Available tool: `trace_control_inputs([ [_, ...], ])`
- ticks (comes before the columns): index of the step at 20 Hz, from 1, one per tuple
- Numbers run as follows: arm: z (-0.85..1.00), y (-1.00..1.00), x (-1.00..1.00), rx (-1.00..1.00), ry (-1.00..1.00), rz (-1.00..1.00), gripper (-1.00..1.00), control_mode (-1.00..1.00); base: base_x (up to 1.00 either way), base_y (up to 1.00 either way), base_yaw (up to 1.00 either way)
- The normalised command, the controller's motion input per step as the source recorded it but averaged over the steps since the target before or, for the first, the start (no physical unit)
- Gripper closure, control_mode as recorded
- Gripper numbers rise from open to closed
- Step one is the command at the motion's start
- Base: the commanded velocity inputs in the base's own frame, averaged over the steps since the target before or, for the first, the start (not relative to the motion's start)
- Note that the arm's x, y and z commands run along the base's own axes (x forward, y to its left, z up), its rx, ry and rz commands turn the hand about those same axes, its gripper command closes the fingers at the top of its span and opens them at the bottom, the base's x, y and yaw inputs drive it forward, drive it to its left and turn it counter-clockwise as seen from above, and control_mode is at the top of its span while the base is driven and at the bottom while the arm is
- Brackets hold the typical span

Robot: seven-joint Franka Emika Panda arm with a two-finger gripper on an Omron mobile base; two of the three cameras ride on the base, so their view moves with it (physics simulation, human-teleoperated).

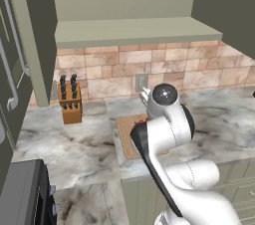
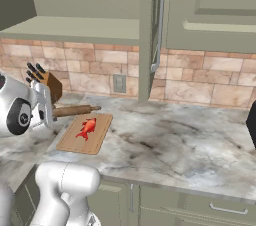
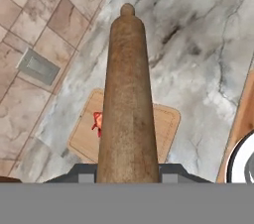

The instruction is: Open the cabinet, retrieve the rolling pin, and place it next to the meat on the cutting board to prepare for tenderizing.

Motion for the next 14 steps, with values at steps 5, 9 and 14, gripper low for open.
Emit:
trace_control_inputs([
  [5, -0.42, -0.06, 0.18, 0.03, 0.06, 0.00, 1.00, -1.00, 0.00, 0.00, 0.00],
  [9, -0.40, -0.07, 0.00, 0.00, 0.06, 0.00, 1.00, -1.00, 0.00, 0.00, 0.00],
  [14, -0.31, -0.11, 0.06, 0.00, 0.05, 0.00, 1.00, -1.00, 0.00, 0.00, 0.00],
])
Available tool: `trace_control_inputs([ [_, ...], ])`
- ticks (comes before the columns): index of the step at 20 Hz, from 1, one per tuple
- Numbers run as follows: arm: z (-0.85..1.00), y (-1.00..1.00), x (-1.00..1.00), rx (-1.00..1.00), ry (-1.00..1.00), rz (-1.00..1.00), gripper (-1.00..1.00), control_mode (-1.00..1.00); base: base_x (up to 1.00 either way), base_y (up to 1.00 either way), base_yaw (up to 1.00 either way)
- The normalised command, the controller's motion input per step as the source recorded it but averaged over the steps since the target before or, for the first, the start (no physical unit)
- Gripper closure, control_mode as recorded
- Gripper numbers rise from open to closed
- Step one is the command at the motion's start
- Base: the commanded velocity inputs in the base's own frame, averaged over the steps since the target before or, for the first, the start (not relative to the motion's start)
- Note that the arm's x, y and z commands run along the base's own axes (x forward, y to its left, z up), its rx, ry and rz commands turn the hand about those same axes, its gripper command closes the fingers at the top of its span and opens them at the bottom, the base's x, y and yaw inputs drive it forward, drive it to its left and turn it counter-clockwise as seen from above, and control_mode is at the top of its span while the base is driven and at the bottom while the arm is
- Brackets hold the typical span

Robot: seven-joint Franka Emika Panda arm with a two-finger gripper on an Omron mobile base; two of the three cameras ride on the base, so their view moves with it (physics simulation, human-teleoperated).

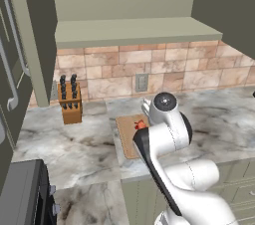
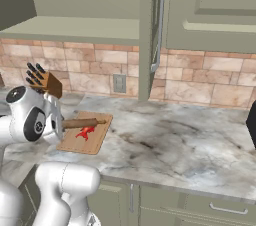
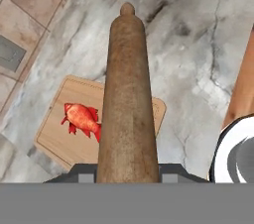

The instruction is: Open the cabinet, retrieve the rolling pin, and place it next to the meat on the cutting board to prepare for tenderizing.

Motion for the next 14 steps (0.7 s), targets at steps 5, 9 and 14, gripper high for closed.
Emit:
trace_control_inputs([
  [5, -0.21, -0.05, 0.33, 0.00, 0.05, 0.00, 1.00, -1.00, 0.00, 0.00, 0.00],
  [9, -0.28, 0.00, 0.41, 0.00, 0.05, 0.01, 1.00, -1.00, 0.00, 0.00, 0.00],
  [14, -0.34, 0.00, 0.43, 0.00, 0.03, 0.02, 1.00, -1.00, 0.00, 0.00, 0.00],
])
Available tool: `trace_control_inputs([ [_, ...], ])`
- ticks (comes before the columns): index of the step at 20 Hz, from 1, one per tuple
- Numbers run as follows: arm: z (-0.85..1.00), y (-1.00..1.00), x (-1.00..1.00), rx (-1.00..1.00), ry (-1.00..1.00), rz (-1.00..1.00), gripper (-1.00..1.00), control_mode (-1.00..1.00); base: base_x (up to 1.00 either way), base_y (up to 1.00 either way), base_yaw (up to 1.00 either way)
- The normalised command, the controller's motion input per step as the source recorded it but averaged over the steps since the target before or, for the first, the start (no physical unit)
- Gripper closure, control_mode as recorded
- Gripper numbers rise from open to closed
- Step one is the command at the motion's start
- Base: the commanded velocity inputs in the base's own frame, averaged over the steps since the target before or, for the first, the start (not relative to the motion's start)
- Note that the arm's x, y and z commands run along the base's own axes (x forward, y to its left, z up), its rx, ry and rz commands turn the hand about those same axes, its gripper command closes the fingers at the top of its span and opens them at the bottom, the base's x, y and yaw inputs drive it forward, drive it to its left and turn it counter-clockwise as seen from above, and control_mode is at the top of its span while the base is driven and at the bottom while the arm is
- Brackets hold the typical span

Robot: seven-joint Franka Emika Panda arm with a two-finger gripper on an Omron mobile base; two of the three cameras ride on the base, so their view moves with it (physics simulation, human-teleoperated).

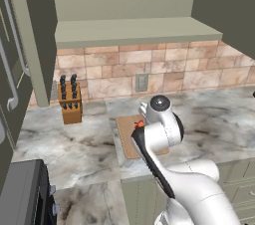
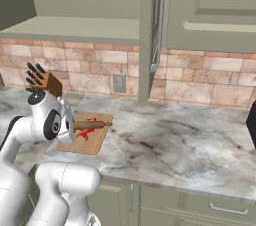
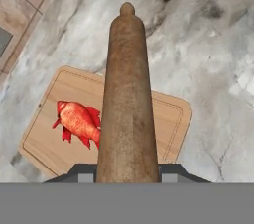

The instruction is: Open the cabinet, retrieve the rolling pin, and place it next to the meat on the cutting board to prepare for tenderizing.

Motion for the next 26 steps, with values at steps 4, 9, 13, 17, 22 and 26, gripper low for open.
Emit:
trace_control_inputs([
  [4, -0.35, 0.00, 0.44, 0.00, 0.03, 0.02, 1.00, -1.00, 0.00, 0.00, 0.00],
  [9, -0.37, 0.00, 0.37, 0.00, 0.01, 0.01, 1.00, -1.00, 0.00, 0.00, 0.00],
  [13, -0.37, 0.01, 0.33, 0.00, 0.00, 0.01, 1.00, -1.00, 0.00, 0.00, 0.00],
  [17, -0.41, 0.05, 0.20, 0.00, 0.00, 0.01, 1.00, -1.00, 0.00, 0.00, 0.00],
  [22, -0.41, 0.02, 0.14, 0.00, 0.00, 0.01, 1.00, -1.00, 0.00, 0.00, 0.00],
  [26, -0.35, 0.01, 0.17, 0.00, 0.00, 0.01, 1.00, -1.00, 0.00, 0.00, 0.00],
])
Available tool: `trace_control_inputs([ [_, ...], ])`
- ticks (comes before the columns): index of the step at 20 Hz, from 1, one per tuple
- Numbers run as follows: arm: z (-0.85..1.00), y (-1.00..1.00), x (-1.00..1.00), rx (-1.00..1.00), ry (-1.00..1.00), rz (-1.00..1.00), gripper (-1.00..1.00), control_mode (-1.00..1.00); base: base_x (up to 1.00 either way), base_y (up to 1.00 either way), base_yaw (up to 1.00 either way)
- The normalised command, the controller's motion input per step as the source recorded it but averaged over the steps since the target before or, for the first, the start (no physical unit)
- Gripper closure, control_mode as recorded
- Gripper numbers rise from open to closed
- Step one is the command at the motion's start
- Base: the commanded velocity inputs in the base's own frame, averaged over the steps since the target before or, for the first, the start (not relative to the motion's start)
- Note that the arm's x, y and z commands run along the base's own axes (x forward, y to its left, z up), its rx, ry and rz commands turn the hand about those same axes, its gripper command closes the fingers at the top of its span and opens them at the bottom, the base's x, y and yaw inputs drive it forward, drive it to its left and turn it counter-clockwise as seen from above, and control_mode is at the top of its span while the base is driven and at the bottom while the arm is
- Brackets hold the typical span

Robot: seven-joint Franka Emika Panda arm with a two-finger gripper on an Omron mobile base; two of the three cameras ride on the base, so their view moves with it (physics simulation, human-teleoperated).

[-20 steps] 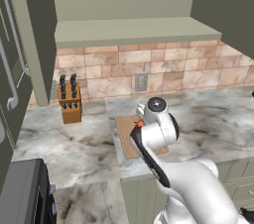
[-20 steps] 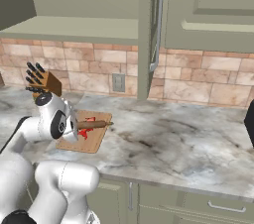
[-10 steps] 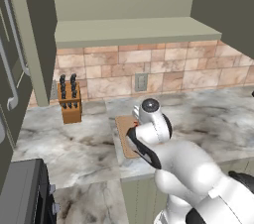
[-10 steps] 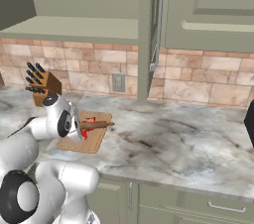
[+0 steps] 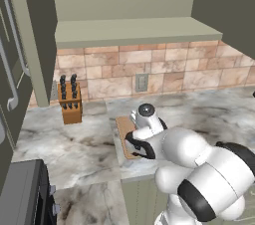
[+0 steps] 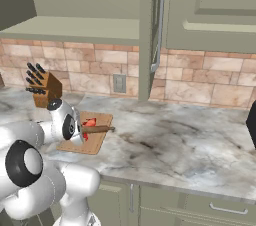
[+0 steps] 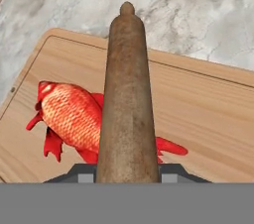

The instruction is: Open the cabinet, retrieve the rolling pin, and place it next to the meat on the cutting board to prepare for tenderizing.

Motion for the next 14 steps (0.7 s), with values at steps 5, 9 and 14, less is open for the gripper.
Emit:
trace_control_inputs([
  [5, -0.38, 0.02, 0.08, 0.00, 0.00, 0.02, 1.00, -1.00, 0.00, 0.00, 0.00],
  [9, -0.30, 0.00, 0.07, 0.02, 0.01, 0.02, 1.00, -1.00, 0.00, 0.00, 0.00],
  [14, -0.24, 0.00, 0.03, 0.05, 0.00, 0.03, 1.00, -1.00, 0.00, 0.00, 0.00],
])
